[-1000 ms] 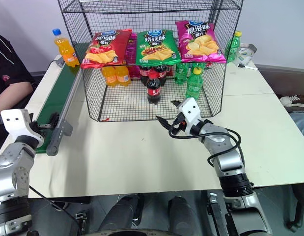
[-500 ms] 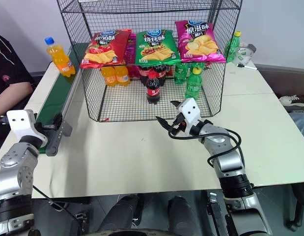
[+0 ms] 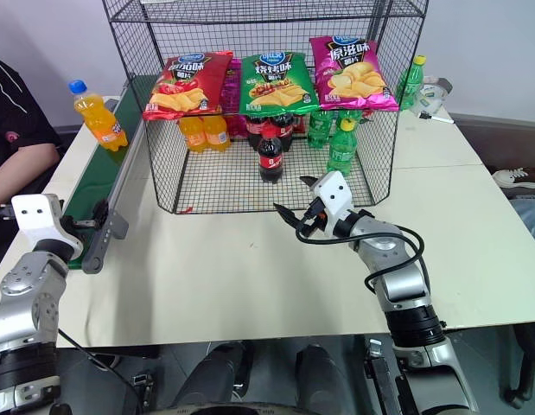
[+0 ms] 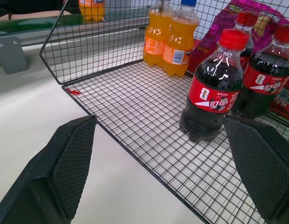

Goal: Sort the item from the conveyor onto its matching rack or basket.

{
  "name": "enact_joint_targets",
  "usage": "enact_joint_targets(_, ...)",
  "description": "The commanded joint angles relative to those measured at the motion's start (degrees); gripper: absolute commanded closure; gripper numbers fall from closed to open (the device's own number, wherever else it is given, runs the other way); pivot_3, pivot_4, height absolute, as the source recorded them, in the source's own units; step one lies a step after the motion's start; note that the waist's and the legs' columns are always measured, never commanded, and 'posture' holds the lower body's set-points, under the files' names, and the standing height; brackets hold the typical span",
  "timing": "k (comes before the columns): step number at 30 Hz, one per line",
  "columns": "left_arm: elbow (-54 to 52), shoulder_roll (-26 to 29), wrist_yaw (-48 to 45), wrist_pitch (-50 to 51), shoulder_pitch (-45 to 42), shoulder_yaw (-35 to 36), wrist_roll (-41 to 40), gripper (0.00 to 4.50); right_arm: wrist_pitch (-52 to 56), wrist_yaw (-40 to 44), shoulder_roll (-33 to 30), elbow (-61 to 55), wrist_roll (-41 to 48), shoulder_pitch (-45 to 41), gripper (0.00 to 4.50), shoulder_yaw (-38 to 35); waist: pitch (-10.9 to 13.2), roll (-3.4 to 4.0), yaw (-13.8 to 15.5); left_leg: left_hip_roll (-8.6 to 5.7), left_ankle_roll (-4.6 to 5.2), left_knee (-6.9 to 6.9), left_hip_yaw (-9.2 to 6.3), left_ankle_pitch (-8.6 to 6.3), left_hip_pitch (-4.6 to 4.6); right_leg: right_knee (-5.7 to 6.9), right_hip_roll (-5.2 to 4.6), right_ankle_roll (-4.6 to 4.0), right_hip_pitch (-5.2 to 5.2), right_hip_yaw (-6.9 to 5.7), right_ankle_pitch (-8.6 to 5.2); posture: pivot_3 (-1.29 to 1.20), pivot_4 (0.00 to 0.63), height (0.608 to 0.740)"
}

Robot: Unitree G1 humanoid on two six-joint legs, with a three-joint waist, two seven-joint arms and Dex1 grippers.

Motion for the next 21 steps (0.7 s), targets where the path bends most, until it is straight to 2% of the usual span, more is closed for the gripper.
enact_joint_targets(1, -0.25, 0.74, 0.21, -0.96, -0.94, 1.34, -0.32, 0.05, -0.38, -0.03, 0.36, -2.57, 0.42, -0.69, 0.0, -0.07, 0.0, 0.0, 0.0, 0.0, 0.0, 0.0, 0.0, 0.0, 0.0, 0.0, 0.0, 0.0, 0.0, 0.0, 0.0, 0.0, 0.15, 0.74)
enact_joint_targets(21, 1.56, 1.91, 1.01, -6.35, -4.41, 4.92, -1.15, 0.05, -0.7, -0.01, 0.75, -2.0, 0.15, -1.03, 0.0, 0.14, 0.0, 0.0, -0.01, 0.0, 0.0, 0.0, 0.0, 0.0, 0.0, 0.01, 0.0, 0.0, 0.0, -0.02, 0.0, 0.0, 0.15, 0.74)
